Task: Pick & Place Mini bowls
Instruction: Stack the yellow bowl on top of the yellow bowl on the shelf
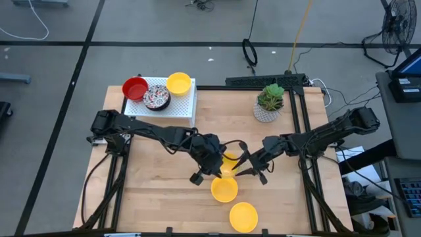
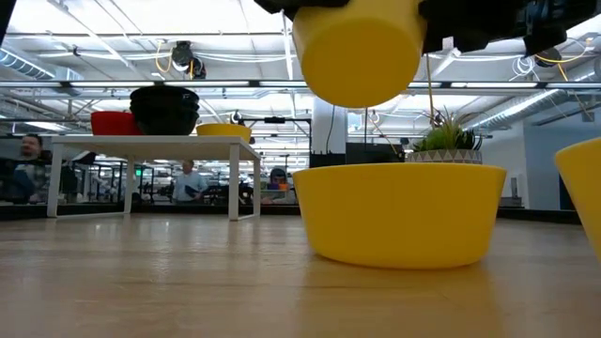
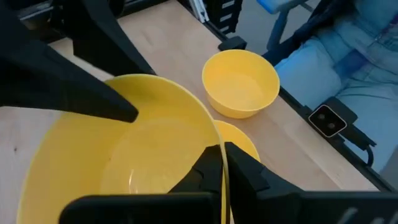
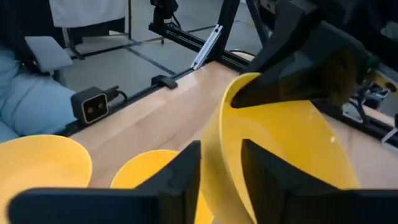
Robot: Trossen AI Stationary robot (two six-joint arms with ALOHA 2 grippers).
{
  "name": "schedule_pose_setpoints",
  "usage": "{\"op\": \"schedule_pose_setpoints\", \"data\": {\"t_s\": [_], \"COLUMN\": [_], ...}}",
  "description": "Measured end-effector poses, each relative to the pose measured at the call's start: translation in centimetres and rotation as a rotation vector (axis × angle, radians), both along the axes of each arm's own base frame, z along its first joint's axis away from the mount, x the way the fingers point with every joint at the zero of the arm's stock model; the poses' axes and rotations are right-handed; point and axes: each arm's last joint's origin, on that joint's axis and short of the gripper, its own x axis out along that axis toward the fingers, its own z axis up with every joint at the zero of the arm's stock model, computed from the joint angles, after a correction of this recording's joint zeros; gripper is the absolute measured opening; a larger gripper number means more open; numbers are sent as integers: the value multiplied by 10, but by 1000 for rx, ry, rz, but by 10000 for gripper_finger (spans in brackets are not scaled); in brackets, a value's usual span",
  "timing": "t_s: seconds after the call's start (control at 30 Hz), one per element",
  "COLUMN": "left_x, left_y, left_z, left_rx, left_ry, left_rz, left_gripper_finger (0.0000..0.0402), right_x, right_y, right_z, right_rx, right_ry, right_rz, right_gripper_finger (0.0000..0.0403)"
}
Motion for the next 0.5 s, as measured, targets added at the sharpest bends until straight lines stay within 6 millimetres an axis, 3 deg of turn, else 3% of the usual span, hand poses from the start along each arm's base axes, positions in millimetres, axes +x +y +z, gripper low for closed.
{"op": "schedule_pose_setpoints", "data": {"t_s": [0.23,0.5], "left_x": [1,1], "left_y": [2,9], "left_z": [0,0], "left_rx": [43,94], "left_ry": [-18,-14], "left_rz": [22,80], "left_gripper_finger": [18,6], "right_x": [-17,-51], "right_y": [-6,-16], "right_z": [9,30], "right_rx": [-15,51], "right_ry": [78,121], "right_rz": [-104,-181], "right_gripper_finger": [161,165]}}
